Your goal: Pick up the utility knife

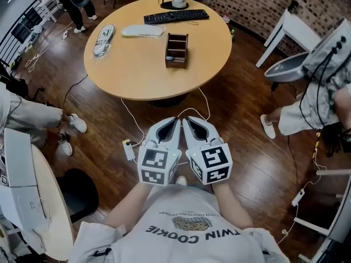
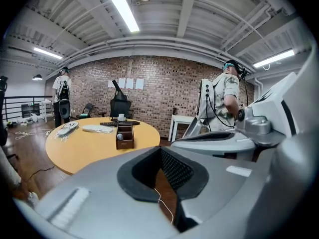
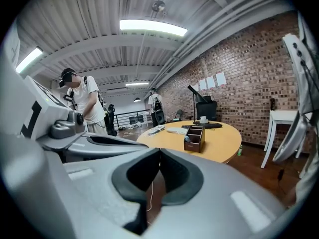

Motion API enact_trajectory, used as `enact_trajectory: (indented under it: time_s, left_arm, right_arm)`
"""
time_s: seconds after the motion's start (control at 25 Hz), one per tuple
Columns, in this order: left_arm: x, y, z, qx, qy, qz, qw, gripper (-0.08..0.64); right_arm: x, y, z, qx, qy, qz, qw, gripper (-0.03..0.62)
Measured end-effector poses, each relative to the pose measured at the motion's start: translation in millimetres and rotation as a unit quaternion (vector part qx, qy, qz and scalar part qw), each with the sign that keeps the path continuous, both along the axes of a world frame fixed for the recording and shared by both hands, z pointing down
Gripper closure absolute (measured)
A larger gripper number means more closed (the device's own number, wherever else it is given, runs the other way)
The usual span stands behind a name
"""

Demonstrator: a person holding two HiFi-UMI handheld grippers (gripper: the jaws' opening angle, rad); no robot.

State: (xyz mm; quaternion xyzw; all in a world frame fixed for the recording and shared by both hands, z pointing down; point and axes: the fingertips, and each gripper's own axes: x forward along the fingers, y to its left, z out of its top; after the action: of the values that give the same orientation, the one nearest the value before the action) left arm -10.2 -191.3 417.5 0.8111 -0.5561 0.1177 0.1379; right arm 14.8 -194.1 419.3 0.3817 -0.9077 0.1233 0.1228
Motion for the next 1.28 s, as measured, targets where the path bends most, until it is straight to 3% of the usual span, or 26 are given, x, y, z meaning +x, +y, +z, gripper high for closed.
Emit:
enact_trajectory:
  time_s: [0.56, 0.92, 1.04, 1.28]
  left_arm:
    - [-36, -123, 4, -0.011, -0.002, 0.05, 0.9987, 0.554]
    - [-67, -192, 8, 0.008, -0.015, 0.086, 0.9962, 0.554]
    - [-72, -204, 20, 0.012, -0.049, 0.119, 0.9917, 0.554]
    - [-76, -224, 40, 0.029, -0.136, 0.183, 0.9733, 0.552]
  right_arm:
    - [-37, -119, 4, -0.014, 0.008, 0.044, 0.999, 0.591]
    - [-64, -176, 15, -0.022, 0.015, 0.069, 0.997, 0.591]
    - [-70, -189, 19, -0.022, 0.017, 0.077, 0.997, 0.591]
    - [-71, -202, 24, -0.02, 0.022, 0.091, 0.995, 0.591]
